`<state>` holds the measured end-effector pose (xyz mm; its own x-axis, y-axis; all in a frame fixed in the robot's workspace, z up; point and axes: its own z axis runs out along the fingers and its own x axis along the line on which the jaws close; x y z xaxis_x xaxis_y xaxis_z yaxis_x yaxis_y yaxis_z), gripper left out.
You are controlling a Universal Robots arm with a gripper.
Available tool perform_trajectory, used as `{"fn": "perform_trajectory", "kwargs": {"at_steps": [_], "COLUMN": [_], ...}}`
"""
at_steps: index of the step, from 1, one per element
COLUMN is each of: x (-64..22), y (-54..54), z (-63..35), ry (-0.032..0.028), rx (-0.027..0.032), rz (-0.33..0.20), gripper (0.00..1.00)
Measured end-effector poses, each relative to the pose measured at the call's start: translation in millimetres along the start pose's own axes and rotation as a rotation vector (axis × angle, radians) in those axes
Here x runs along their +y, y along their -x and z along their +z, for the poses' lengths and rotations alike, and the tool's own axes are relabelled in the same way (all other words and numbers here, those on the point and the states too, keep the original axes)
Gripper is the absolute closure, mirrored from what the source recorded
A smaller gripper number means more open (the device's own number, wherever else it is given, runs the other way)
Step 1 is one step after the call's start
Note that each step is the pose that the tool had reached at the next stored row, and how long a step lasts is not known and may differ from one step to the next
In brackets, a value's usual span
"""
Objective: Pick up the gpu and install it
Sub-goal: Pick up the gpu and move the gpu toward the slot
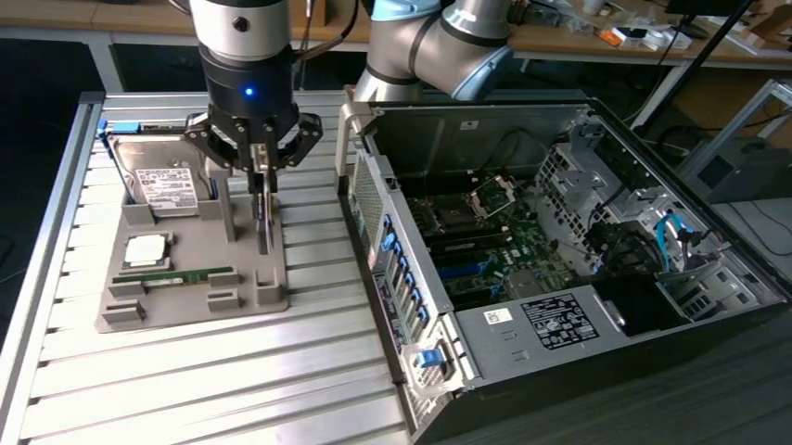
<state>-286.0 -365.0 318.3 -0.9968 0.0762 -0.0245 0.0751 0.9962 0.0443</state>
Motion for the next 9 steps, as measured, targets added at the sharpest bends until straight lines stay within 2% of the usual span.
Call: {"fn": "perform_trajectory", "kwargs": {"at_steps": [9], "x": [0.5], "y": [0.3], "z": [-10.6], "ry": [0.0000], "rx": [0.0000], "rz": [0.000], "gripper": [0.73]}}
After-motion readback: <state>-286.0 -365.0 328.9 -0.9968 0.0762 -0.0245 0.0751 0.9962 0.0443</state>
